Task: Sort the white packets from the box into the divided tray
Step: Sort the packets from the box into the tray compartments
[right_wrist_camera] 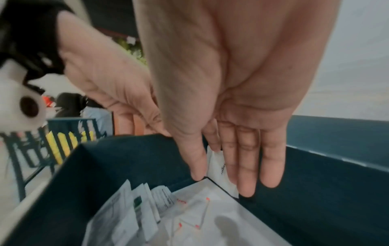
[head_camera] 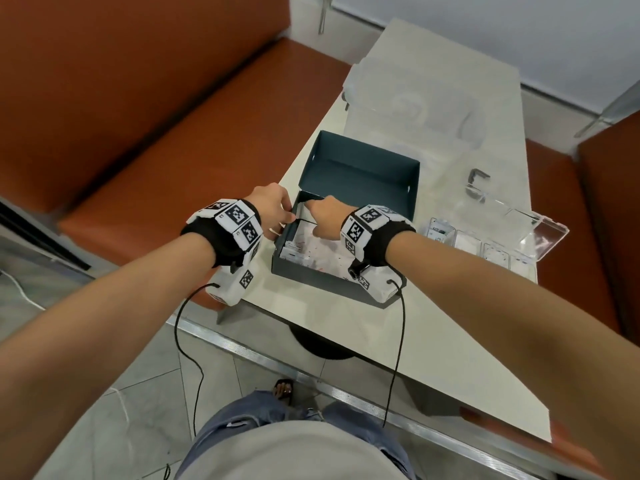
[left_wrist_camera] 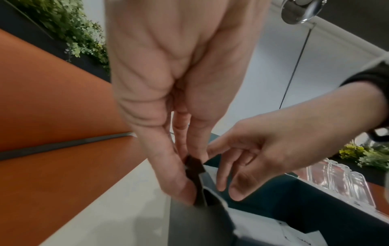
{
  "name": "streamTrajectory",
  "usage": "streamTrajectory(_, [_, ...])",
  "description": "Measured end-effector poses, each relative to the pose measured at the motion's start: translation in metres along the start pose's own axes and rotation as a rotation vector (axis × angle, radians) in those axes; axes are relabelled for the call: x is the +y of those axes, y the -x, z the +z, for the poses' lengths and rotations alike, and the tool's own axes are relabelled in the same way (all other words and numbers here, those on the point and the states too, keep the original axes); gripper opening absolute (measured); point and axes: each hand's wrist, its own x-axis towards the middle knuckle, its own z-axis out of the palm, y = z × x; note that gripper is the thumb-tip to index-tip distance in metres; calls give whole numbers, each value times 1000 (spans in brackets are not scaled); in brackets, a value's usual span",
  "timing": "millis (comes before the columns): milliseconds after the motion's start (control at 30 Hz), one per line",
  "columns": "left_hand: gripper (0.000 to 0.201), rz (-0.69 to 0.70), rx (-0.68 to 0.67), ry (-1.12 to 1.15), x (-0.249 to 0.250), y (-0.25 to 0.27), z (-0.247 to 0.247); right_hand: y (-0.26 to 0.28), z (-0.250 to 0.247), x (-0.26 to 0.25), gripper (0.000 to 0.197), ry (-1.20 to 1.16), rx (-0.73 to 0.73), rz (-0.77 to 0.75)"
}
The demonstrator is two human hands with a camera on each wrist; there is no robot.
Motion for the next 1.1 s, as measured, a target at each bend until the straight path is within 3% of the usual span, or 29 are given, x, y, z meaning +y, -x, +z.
streamTrajectory(133, [10,14,16,-40,3,0,2,-3,1,-1,13,68,-102,41])
streamTrajectory(400, [12,20,-16,23,-3,-2,-2,-4,10,8,77,-34,-230,25])
streamTrajectory(433, [12,20,-16,27,-3,-2,-3,-4,12,5,77,-52,-254,-3])
streamTrajectory(500, [12,23,-13,35,-4,-3,-3,-6,18,-2,68,-110,-278,-39])
streamTrajectory(667, [13,28,-13,52,-6,-4,-3,-7,16,-15,51,-432,-390,79])
streamTrajectory(800, [13,29,-1,46,-6,-4,-2,-5,14,-24,18,-446,-436,68])
streamTrajectory(900, [12,27,1,41,-7,-4,-2,-2,16,-30,21,-398,-443,29])
streamTrajectory(1033, [11,26,0,28,-6,-7,-3,2,16,-31,30,-122,-317,-79])
streamTrajectory(1100, [11,18,-6,32,-6,-7,-4,3,17,-25,38,-128,-291,-101])
